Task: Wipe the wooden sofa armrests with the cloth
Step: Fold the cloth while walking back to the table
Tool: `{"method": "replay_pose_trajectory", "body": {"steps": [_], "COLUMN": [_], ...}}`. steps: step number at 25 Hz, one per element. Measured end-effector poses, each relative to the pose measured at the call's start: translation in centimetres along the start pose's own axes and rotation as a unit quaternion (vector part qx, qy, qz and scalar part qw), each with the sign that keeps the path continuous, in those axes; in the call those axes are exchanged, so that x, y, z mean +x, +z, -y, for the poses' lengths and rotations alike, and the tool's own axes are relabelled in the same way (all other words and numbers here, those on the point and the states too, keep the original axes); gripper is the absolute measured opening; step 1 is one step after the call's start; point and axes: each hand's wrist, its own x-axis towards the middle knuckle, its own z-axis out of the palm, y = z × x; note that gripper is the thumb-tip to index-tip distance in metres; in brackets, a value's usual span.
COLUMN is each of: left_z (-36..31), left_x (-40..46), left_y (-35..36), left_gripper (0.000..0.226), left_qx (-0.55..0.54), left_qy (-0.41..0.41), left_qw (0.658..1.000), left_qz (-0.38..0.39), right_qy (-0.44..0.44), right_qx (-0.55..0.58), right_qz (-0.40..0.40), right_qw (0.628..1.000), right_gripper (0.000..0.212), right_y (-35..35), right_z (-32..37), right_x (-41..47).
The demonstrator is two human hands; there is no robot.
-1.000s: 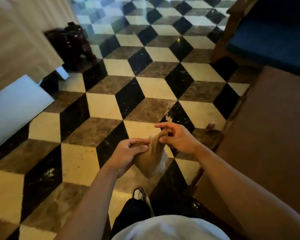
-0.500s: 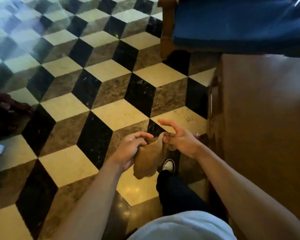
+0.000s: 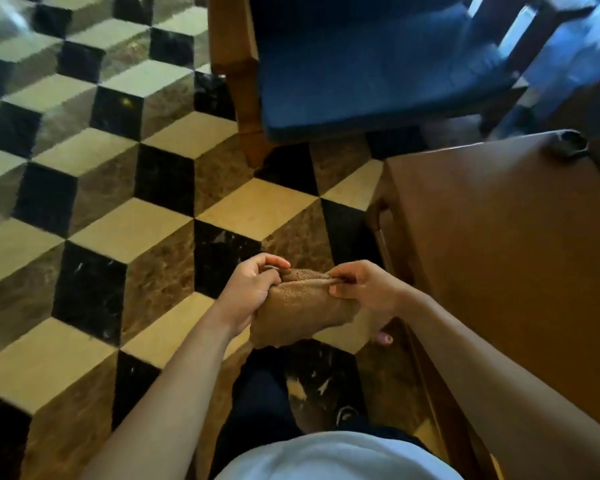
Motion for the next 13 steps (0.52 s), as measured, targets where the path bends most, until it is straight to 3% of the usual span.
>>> {"method": "replay_pose_trajectory", "body": {"steps": [2, 5, 6, 10, 13], "left_z": [-2.5, -7.2, -8.8, -14.5, -18.3], "left_x": [5.4, 12.3, 14.0, 22.1, 30.7], "left_y": [-1.0, -1.1, -0.3, 4.7, 9.1], "left_gripper": [0.017, 0.074, 0.08, 0.043, 0.035], "left_qx": [0.121, 0.227, 0.28, 0.393, 0.429], "left_qy": [0.026, 0.079, 0.11, 0.246, 0.294], "left_qw": [0.992, 0.959, 0.936, 0.853, 0.812], "left_qz": [0.013, 0.153, 0.184, 0.238, 0.265], "right_qy": [0.012, 0.025, 0.048, 0.134, 0.166], "right_qx": [-0.031, -0.119, -0.137, -0.103, -0.021], "right_qz": [-0.088, -0.2, -0.239, -0.373, -0.446], "right_qw": [0.996, 0.972, 0.96, 0.912, 0.879], "right_gripper": [0.019, 0.015, 0.016, 0.015, 0.01], "right_y": [-2.5, -5.9, -7.3, -13.2, -18.2], "right_z": [0.8, 1.7, 1.8, 0.9, -2.1], "right_x": [2.7, 5.9, 6.4, 7.9, 9.2]}}
